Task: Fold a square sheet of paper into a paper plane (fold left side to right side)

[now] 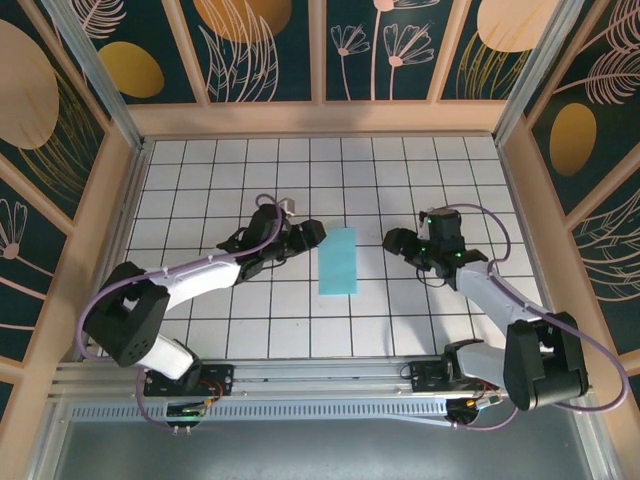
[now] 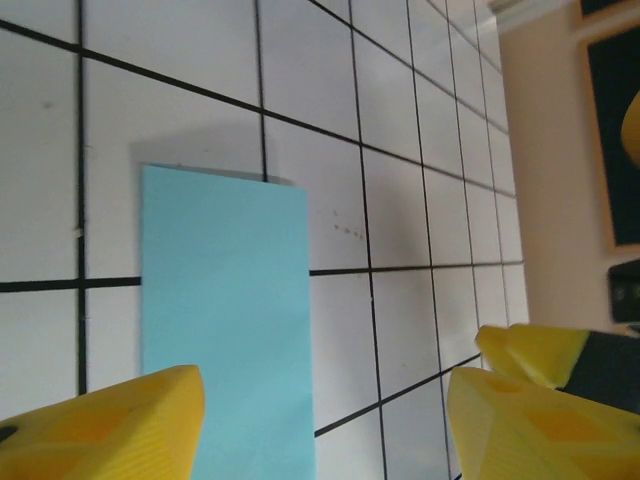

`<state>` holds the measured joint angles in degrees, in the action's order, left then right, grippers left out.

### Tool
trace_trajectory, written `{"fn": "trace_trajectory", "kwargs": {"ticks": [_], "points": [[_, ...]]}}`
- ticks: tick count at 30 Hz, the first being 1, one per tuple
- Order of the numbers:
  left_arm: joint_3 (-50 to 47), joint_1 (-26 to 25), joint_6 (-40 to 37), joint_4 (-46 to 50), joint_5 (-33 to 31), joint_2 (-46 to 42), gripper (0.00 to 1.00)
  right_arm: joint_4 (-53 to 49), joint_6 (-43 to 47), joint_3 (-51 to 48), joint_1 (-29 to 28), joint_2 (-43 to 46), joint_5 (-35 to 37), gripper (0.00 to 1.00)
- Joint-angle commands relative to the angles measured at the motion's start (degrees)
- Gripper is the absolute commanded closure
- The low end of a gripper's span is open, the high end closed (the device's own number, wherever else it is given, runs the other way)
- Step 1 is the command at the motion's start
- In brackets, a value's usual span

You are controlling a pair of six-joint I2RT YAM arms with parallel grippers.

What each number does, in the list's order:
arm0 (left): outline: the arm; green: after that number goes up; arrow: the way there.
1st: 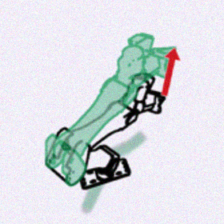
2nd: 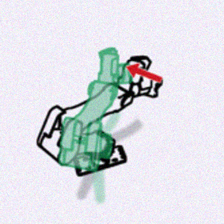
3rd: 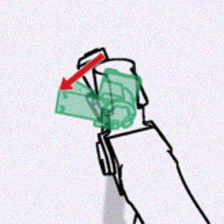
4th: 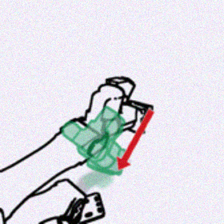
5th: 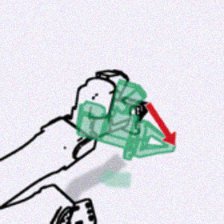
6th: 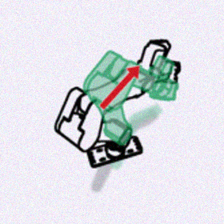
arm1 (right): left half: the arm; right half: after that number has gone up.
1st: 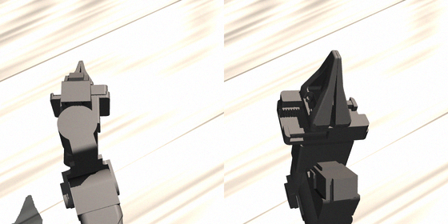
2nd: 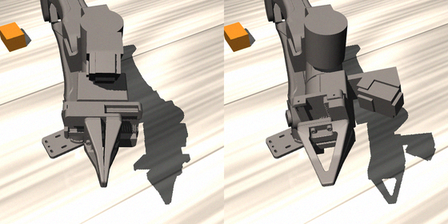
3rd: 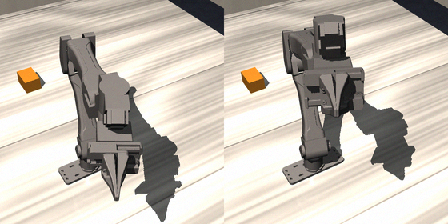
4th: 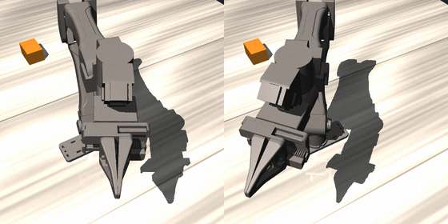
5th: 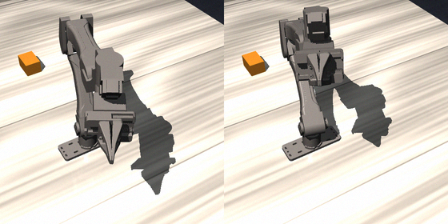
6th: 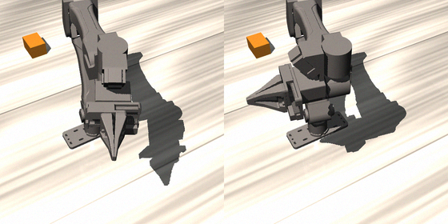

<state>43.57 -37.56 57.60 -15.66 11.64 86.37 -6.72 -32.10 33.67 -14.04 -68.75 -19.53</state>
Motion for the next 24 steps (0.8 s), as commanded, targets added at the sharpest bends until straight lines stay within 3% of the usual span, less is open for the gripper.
{"fn": "trace_trajectory", "kwargs": {"ticks": [1, 9, 19, 24], "points": [[-5.2, 2.4, 8.0, -8.9, 0.7, -2.2, 0.33, 2.8, -0.3, 2.4, -1.5, -2.8, -3.9, 0.37], [-9.8, 4.5, 10.5, -7.8, -0.7, -3.7, 0.3, 4.7, 0.0, 4.5, -5.9, -10.5, -7.8, 0.52], [-9.2, 4.7, 8.4, -4.8, -1.0, -4.2, 0.31, 6.9, -1.2, 6.3, -9.9, -17.0, -8.7, 0.63], [-9.5, 4.6, 8.2, -4.5, -1.0, -4.5, 0.31, 7.7, -1.8, 6.5, -10.4, -18.4, -8.8, 0.75]]}}
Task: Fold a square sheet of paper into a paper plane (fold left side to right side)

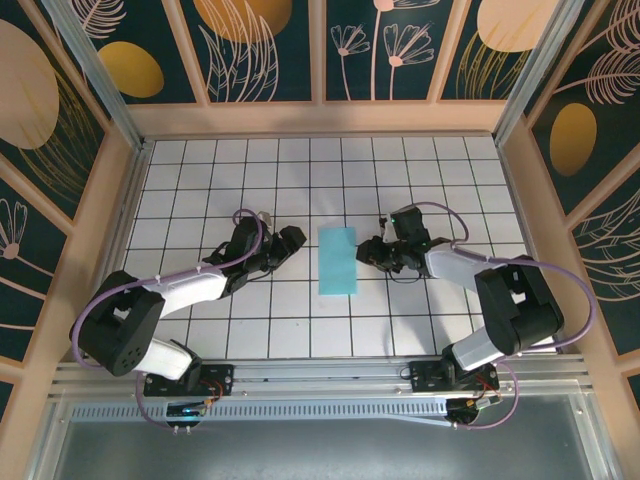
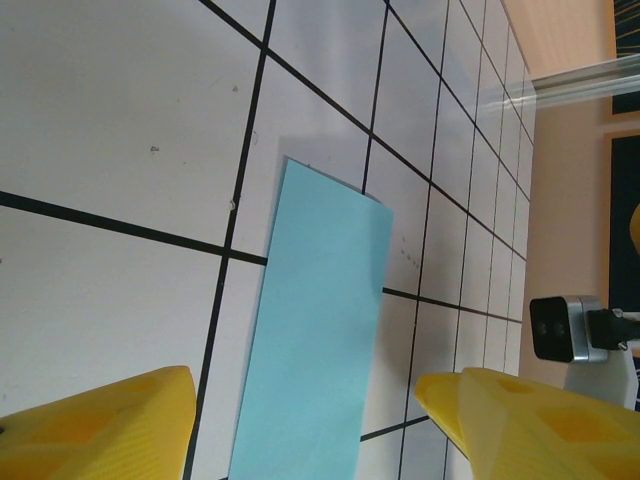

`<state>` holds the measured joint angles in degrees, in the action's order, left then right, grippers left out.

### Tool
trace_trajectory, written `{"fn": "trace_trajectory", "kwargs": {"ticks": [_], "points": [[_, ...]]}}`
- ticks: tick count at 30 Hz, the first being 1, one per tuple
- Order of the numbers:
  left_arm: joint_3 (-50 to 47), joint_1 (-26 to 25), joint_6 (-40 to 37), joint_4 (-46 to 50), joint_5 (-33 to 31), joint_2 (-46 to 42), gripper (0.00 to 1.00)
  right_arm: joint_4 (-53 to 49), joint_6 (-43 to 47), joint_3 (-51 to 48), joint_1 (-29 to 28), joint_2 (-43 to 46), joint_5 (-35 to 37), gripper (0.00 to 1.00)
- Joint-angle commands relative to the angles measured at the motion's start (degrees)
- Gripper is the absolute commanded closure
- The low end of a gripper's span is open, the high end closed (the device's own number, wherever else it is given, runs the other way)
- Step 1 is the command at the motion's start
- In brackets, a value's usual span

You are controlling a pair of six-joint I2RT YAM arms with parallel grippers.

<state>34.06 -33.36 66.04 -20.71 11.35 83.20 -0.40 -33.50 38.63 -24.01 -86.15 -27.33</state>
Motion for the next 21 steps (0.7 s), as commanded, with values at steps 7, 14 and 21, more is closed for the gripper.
{"fn": "trace_trajectory", "kwargs": {"ticks": [7, 14, 21], "points": [[-0.2, 0.5, -0.4, 0.8, -0.6, -1.4, 0.31, 2.1, -0.5, 1.6, -0.7, -2.5, -1.4, 1.0], [0.0, 0.4, -0.3, 0.8, -0.1, -0.9, 0.31, 2.4, -0.5, 1.5, -1.1, -3.2, -1.2, 1.0], [0.2, 0.5, -0.5, 0.8, 0.3, -0.4, 0.31, 2.9, -0.5, 2.1, -1.6, -5.0, -1.2, 1.0]]}}
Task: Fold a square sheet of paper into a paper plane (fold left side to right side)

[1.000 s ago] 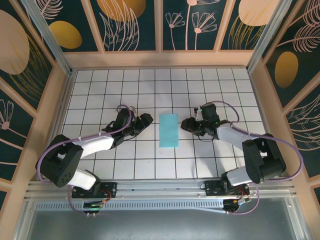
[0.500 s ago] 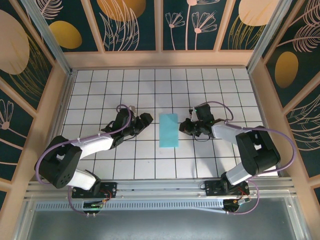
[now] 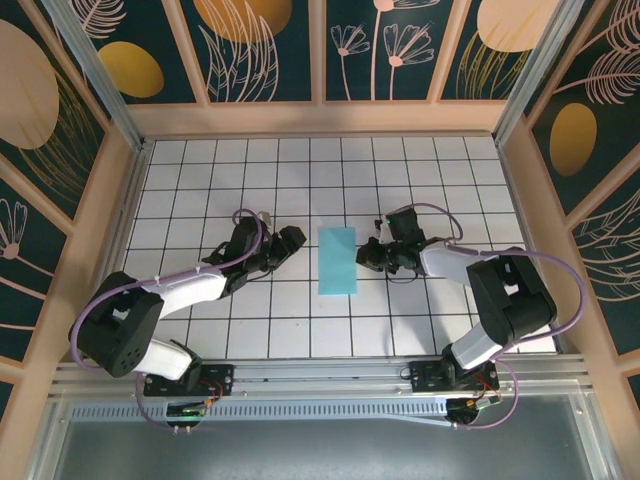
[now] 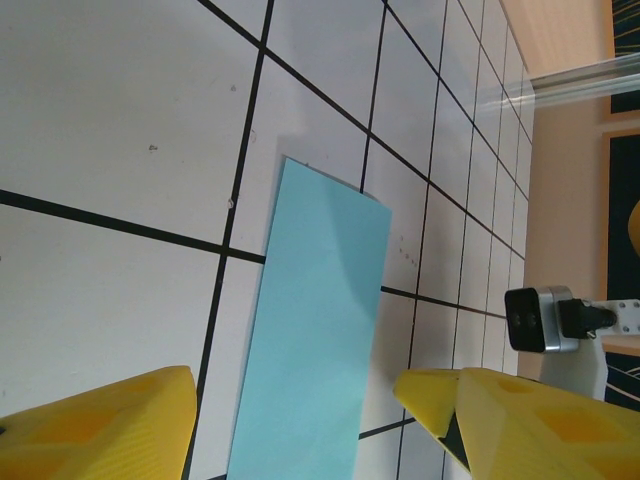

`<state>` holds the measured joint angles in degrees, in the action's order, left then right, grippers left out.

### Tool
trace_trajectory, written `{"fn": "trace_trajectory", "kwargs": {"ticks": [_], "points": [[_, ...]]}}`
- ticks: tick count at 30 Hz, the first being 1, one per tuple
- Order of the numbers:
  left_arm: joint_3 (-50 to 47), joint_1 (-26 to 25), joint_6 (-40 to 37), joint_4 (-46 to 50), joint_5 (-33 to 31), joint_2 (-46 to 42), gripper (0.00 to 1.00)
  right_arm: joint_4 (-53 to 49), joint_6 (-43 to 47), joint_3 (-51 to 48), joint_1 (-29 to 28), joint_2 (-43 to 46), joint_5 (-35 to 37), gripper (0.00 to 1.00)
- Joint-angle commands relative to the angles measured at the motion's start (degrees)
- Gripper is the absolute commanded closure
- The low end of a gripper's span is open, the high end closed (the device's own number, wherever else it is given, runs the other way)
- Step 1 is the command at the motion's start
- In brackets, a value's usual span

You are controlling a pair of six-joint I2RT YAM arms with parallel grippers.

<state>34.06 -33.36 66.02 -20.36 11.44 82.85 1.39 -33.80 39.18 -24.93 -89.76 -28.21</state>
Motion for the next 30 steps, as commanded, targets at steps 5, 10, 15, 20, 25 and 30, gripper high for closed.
{"fn": "trace_trajectory", "kwargs": {"ticks": [5, 10, 15, 20, 25, 30], "points": [[0.5, 0.4, -0.6, 0.3, 0.9, 0.4, 0.31, 1.4, -0.1, 2.1, -1.0, -3.0, 0.1, 1.0], [1.1, 0.4, -1.5, 0.3, 2.5, 1.4, 0.34, 1.5, 0.0, 2.2, -1.4, -4.4, 0.4, 1.0], [2.0, 0.5, -2.6, 0.9, 3.8, 2.2, 0.37, 0.8, 0.4, 1.9, -1.7, -5.3, 1.8, 1.0], [2.9, 0.4, -2.9, -1.8, 8.0, 4.5, 0.43, 0.1, 0.9, 1.5, -1.7, -6.5, 2.9, 1.0], [5.0, 0.2, -4.5, -0.5, 11.6, 7.7, 0.47, 0.5, 0.7, 0.8, -1.8, -7.1, 3.3, 1.0], [7.5, -0.7, -7.3, 3.1, 13.3, 11.0, 0.48, 0.8, 0.6, 0.7, -1.9, -7.0, 3.4, 1.0]]}}
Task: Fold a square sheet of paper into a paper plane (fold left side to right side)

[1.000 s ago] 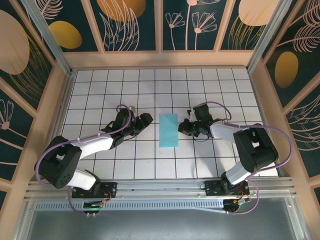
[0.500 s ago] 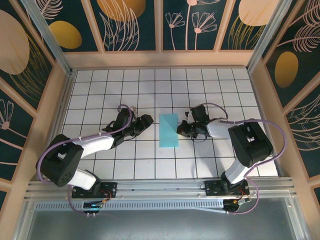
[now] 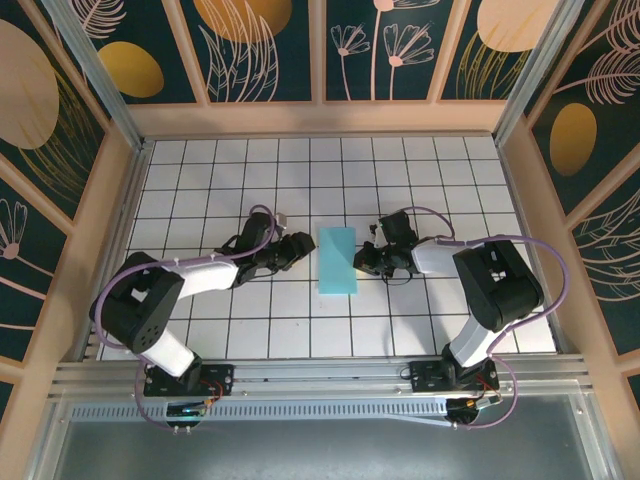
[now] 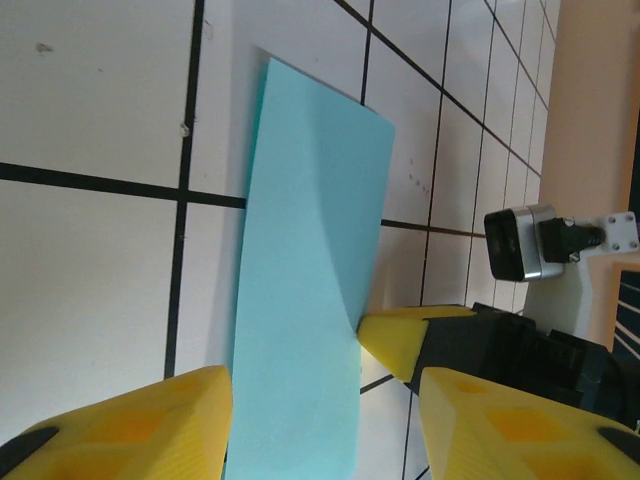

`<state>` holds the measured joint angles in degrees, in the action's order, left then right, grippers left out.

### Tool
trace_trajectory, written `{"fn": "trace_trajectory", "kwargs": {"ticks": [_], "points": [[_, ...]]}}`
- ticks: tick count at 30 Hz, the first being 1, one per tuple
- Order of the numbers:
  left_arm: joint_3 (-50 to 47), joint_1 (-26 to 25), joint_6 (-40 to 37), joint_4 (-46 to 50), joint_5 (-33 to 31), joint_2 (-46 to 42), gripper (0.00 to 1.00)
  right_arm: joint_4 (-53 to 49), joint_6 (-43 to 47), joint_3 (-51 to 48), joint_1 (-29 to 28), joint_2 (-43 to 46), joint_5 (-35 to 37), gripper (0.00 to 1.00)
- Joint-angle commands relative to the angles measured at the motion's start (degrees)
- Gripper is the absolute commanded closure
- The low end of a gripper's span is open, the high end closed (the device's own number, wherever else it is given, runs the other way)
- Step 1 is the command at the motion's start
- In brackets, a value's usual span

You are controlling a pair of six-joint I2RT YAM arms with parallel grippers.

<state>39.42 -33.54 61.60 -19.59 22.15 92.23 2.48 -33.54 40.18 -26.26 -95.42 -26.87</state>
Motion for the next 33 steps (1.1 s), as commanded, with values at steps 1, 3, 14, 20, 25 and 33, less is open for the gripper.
{"fn": "trace_trajectory", "kwargs": {"ticks": [1, 3, 14, 20, 25, 33], "points": [[2.7, -0.8, -3.5, 3.1, 2.7, 2.2, 0.48, -0.4, 0.3, -0.2, -0.6, -1.4, 2.1, 1.0], [3.4, -1.2, -4.0, 3.8, 3.1, 3.2, 0.49, -0.5, 0.4, -0.1, -0.6, -1.4, 2.1, 1.0], [6.8, -2.9, -7.0, 9.4, 2.6, 8.5, 0.5, -0.8, 0.4, 0.2, -0.6, -1.2, 2.3, 1.0], [7.0, -3.4, -7.6, 10.6, 2.0, 9.6, 0.5, -0.7, 0.4, 0.2, -0.6, -1.4, 2.3, 1.0], [7.4, -4.1, -7.6, 10.4, 2.7, 10.0, 0.56, -0.6, 0.4, 0.2, -0.5, -1.5, 2.4, 1.0], [8.1, -4.7, -7.6, 10.4, 3.0, 10.8, 0.6, -0.2, 0.3, -0.3, -0.6, -1.5, 2.4, 1.0]]}}
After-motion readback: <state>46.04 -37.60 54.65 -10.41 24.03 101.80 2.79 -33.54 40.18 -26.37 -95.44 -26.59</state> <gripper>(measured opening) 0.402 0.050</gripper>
